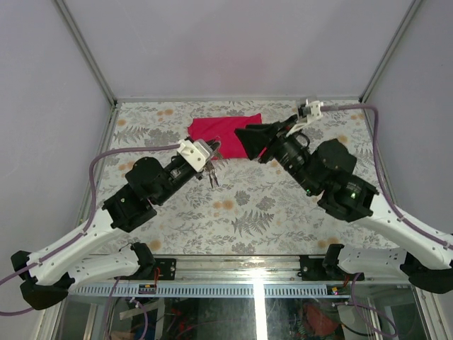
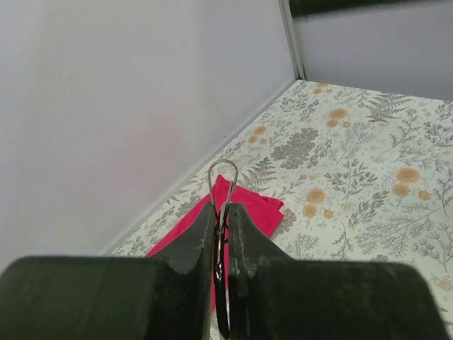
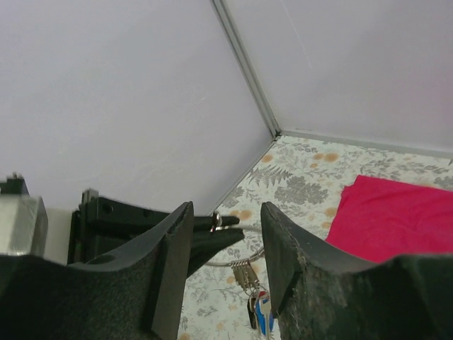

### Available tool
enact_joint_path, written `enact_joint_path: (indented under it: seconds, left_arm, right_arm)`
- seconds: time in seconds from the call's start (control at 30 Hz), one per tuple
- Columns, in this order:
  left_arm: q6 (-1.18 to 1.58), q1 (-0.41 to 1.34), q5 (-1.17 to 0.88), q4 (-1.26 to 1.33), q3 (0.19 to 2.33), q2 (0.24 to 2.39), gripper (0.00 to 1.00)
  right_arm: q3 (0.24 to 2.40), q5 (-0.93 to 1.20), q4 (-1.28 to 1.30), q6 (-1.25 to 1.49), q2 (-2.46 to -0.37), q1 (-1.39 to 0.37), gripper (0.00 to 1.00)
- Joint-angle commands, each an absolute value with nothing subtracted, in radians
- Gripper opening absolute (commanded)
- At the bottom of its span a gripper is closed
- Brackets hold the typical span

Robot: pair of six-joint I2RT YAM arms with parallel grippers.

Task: Put the keys on the keyring

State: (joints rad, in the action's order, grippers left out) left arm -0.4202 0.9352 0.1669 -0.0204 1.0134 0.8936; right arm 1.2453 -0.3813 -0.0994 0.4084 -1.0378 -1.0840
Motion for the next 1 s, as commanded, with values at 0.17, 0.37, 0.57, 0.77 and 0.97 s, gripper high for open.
enact_joint_path:
  seconds: [0.17, 0.37, 0.57, 0.77, 0.97]
  left_arm:
    - [-0.481, 0.933, 0.128, -0.046, 1.054, 0.863, 0.0]
    - [-0.472, 0.934, 0.118, -0.045, 1.052, 0.865, 0.0]
    - [-0.473, 0.934, 0.107, -0.045, 1.055, 0.869, 0.0]
    - [-0.473, 0.933, 0.097, -0.041, 1.054, 0.875, 0.0]
    - [-0.469, 0.933, 0.094, -0.032, 1.048, 0.873, 0.0]
  right_arm:
    - [1.578, 0.022, 0.334, 0.496, -1.197, -0.892, 0.51]
    - [1.636, 0.167, 0.369, 0.525, -1.268, -0.868, 0.49]
    - [1.629, 0.218, 0.362, 0.548, -1.297, -0.865, 0.45]
    - [1.622, 0.229, 0.325, 0.561, -1.307, -0.864, 0.38]
    - [1.617, 0.244, 0.304, 0.567, -1.32, -0.863, 0.29]
